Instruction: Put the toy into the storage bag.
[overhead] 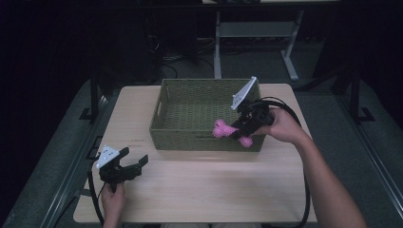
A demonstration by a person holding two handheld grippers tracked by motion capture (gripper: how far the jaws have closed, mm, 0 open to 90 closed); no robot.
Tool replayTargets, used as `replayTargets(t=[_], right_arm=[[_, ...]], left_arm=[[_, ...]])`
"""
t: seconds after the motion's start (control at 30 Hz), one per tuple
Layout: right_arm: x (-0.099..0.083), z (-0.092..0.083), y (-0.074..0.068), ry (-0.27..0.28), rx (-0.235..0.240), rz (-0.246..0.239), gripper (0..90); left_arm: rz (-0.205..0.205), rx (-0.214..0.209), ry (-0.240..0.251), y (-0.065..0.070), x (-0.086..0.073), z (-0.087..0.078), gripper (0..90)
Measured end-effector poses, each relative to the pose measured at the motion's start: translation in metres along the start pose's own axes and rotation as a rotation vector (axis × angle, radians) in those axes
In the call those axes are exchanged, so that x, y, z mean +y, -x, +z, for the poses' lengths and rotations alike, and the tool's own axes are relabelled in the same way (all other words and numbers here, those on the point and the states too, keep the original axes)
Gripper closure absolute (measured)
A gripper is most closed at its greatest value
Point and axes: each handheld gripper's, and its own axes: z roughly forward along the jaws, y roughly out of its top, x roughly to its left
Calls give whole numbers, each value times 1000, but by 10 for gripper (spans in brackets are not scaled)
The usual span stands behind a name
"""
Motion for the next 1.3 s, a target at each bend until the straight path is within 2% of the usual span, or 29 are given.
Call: replayTargets(t=[0.3, 0.4, 0.87, 1.13, 1.3], right_arm=[[6, -5, 7, -14, -9, 6, 581], [7, -9, 10, 2, -2, 11, 581], [18, -21, 27, -2, -28, 27, 582], [22, -25, 35, -3, -31, 40, 582], [23, -22, 46, -13, -35, 59, 582]], left_arm=[[6, -5, -1, 2, 0, 0, 137], [8, -5, -5, 2, 0, 0, 137], [9, -2, -1, 2, 0, 0, 136], [9, -3, -4, 1, 0, 1, 136], [11, -4, -1, 2, 0, 0, 137]])
